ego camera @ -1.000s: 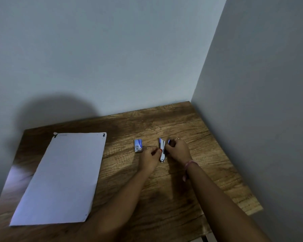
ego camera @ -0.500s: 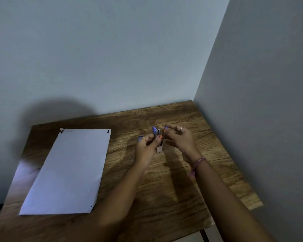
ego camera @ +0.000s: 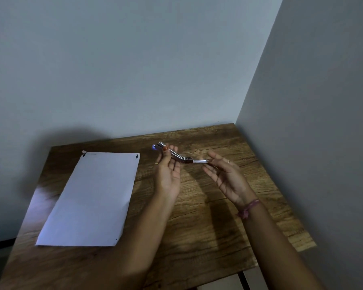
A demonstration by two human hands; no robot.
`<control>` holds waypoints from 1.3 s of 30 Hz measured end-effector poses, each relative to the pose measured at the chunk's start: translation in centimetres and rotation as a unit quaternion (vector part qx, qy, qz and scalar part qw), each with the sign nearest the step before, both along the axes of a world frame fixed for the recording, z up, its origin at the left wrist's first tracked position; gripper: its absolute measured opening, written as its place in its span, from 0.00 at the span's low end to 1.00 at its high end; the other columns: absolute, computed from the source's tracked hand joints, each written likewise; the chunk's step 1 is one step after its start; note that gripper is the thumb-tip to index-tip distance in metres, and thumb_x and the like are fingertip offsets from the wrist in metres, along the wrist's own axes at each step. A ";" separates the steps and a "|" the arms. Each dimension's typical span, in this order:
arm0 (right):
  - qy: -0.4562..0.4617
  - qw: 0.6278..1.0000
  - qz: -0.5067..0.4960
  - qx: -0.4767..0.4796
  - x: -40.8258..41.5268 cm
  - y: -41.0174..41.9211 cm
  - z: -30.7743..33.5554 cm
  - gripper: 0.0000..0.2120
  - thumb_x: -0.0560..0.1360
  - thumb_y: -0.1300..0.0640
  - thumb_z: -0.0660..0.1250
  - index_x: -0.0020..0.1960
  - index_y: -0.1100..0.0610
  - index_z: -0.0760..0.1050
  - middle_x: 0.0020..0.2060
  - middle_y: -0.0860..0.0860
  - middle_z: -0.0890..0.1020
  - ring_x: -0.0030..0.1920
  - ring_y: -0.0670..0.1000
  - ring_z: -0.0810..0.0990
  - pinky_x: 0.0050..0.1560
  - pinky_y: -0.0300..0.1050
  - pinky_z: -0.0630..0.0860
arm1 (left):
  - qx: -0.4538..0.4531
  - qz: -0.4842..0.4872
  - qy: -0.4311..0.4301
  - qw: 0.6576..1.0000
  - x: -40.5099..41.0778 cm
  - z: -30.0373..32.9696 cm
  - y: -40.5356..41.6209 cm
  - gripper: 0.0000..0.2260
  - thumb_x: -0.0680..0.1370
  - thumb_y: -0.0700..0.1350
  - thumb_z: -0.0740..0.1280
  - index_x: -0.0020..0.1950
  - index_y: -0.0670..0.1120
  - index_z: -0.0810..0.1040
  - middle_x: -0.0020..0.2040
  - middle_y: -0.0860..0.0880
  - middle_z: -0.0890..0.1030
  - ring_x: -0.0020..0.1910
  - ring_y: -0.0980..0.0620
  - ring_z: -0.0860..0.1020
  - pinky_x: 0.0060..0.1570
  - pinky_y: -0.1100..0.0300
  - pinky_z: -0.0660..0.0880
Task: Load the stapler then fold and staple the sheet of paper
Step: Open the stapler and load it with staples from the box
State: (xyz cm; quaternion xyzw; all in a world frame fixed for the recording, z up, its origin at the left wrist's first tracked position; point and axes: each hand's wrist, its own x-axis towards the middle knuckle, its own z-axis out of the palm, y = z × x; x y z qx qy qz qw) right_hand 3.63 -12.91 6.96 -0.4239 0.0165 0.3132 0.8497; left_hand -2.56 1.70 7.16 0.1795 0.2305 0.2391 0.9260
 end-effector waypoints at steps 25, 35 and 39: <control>-0.510 0.777 0.106 -0.355 -0.6 3.9 7.3 0.07 0.72 0.58 0.72 0.49 0.59 0.83 0.40 0.53 0.86 0.44 0.50 0.84 0.45 0.40 0.80 | 0.185 -0.117 -0.021 0.976 -2.6 0.4 -0.3 0.07 0.76 0.44 0.66 0.46 0.48 0.85 0.42 0.50 0.86 0.43 0.57 0.83 0.41 0.63 0.79; -0.539 0.744 0.073 -0.388 -0.5 4.7 7.2 0.02 0.66 0.59 0.74 0.38 0.57 0.82 0.30 0.48 0.83 0.30 0.38 0.78 0.33 0.30 0.74 | 0.326 -0.047 0.015 0.944 -1.3 1.2 0.2 0.05 0.77 0.43 0.67 0.44 0.51 0.82 0.42 0.53 0.85 0.46 0.55 0.81 0.45 0.61 0.76; -0.525 0.759 0.054 -0.380 -0.4 4.9 6.3 0.03 0.65 0.60 0.73 0.38 0.58 0.81 0.29 0.47 0.82 0.30 0.38 0.78 0.32 0.31 0.75 | 0.341 -0.014 0.062 0.938 -0.9 1.1 -0.4 0.05 0.78 0.43 0.66 0.44 0.50 0.80 0.41 0.53 0.84 0.45 0.57 0.81 0.46 0.61 0.76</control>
